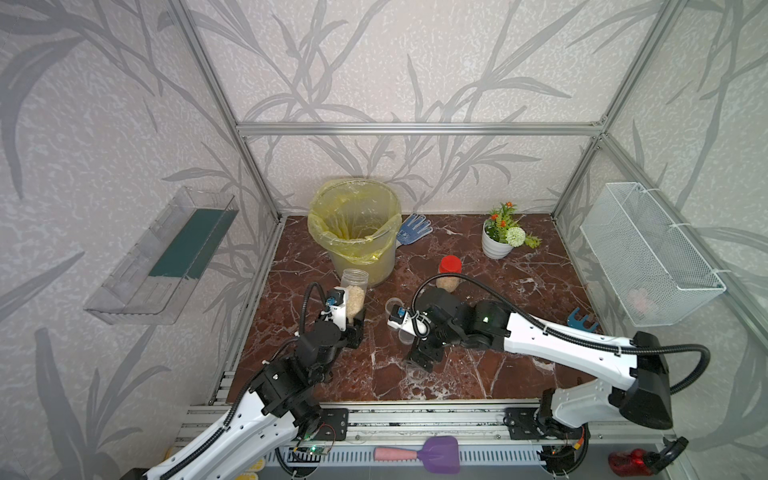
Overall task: Empty expired oatmeal from jars
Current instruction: Pour the expired oatmeal into the trash bin.
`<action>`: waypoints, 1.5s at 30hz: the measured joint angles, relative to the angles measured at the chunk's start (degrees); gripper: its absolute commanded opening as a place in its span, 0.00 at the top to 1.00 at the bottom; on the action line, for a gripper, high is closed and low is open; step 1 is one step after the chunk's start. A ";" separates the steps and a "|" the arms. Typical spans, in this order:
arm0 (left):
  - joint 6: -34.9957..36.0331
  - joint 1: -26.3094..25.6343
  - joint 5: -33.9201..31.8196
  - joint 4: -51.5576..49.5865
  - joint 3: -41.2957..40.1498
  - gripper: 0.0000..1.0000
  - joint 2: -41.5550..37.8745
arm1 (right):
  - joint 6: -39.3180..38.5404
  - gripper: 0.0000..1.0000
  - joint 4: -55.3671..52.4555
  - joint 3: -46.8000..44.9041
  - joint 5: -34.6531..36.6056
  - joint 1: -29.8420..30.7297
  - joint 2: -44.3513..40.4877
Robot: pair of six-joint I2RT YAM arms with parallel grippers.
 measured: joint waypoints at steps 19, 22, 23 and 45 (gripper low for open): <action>12.85 8.48 7.61 -6.56 35.19 1.00 30.08 | 17.55 0.20 13.81 7.82 -5.79 -14.34 -7.58; 15.02 11.08 10.51 -9.18 41.31 1.00 34.45 | 21.38 0.20 17.16 11.72 -5.25 -15.04 -4.46; 15.69 11.82 11.47 -9.92 42.93 1.00 35.47 | 22.82 0.20 18.43 13.07 -4.85 -15.47 -3.23; 25.49 23.02 28.94 -13.62 55.95 1.00 46.34 | 45.72 0.21 27.10 42.99 1.66 -18.73 27.08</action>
